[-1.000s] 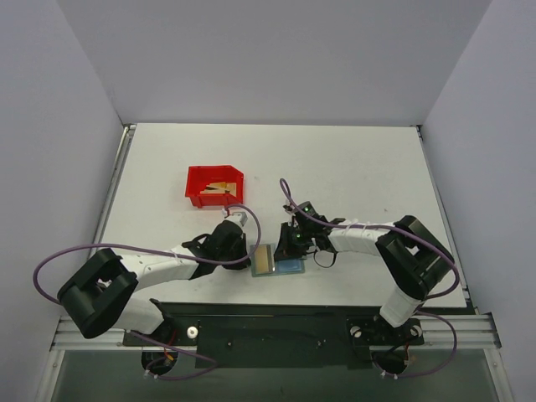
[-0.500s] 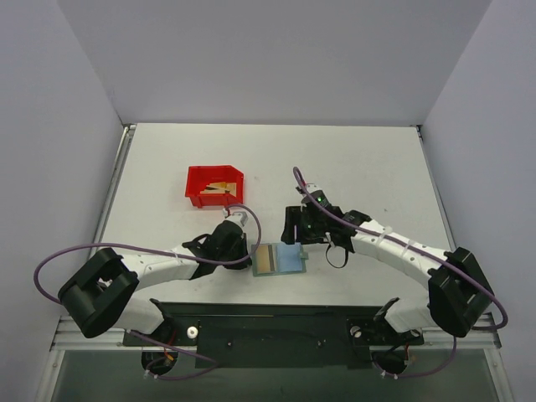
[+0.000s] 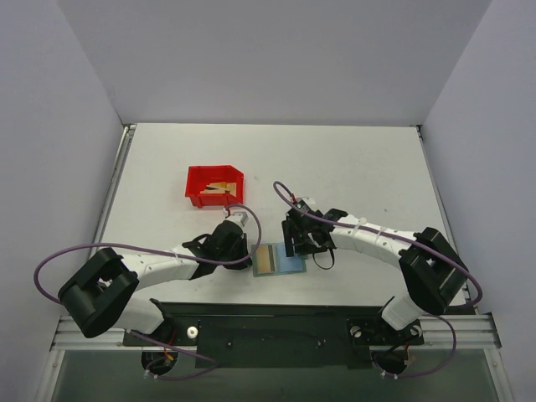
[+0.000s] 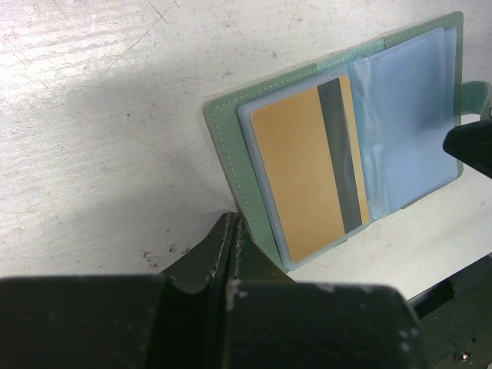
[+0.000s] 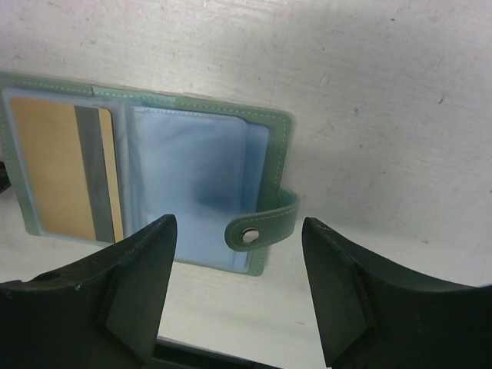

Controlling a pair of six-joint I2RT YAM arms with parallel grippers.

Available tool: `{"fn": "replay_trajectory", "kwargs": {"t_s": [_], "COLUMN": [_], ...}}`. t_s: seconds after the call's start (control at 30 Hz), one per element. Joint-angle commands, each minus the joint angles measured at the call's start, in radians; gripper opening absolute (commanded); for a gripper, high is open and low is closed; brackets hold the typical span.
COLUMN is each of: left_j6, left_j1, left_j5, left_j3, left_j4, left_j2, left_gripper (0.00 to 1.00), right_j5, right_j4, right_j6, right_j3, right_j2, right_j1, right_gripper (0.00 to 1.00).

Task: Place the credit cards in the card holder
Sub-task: Close the card holder at the center of the board.

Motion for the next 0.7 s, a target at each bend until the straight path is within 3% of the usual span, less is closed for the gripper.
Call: {"fn": "replay_trajectory", "kwargs": {"t_s": [0.0, 0.33, 0.67], "left_j6": [0.011, 0.011, 0.011], "left_j1": [0.002, 0.002, 0.002], "left_j5": [0.007, 0.01, 0.014], "left_j3": [0.001, 0.007, 0.013], "left_j4": [0.014, 0.016, 0.022], "left_j2": [-0.008, 0.0, 0.006], "left_gripper": [0.0, 0.0, 0.0], "right_j5": [0.09, 0.213, 0.196], "right_j4": [-0.065, -0.14, -0.149], "right_j6": [0.001, -0.007, -0.01], "right_j3": [0.051, 0.069, 0.069], "right_j2": [0.04, 0.046, 0.023], "right_j1": [0.015, 0.021, 0.019], "right_gripper": [0.61, 0.32, 0.0]}}
